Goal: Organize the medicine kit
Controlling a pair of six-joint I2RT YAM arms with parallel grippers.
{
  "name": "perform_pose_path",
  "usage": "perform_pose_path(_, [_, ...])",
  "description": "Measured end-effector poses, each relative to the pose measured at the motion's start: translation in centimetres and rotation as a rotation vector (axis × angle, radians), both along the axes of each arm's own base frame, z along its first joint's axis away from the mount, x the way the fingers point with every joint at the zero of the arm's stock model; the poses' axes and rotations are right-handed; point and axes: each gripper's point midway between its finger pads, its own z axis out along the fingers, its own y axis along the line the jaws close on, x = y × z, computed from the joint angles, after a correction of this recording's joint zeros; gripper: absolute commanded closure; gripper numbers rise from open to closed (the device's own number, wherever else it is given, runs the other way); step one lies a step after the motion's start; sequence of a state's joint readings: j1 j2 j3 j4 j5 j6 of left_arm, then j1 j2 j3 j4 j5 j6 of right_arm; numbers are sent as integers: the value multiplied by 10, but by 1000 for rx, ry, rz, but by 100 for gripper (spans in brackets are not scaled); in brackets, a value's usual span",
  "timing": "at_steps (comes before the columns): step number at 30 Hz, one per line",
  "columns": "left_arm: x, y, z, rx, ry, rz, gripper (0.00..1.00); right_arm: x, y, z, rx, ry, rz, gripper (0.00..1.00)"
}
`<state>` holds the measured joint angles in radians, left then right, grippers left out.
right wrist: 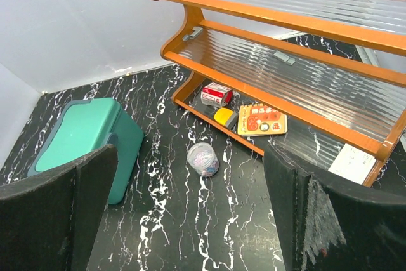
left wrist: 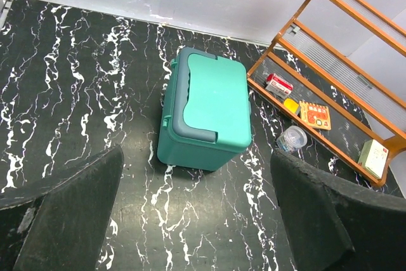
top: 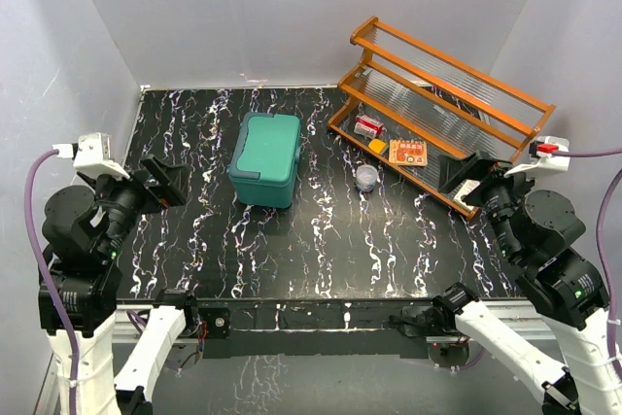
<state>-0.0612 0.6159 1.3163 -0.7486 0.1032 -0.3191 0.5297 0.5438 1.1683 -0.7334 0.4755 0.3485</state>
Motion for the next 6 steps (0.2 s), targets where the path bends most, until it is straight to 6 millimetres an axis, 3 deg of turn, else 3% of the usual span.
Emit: perform_pose_path(6, [-5, 1, 3, 4, -19, 2, 1, -1, -2, 1, 7, -5, -6, 2])
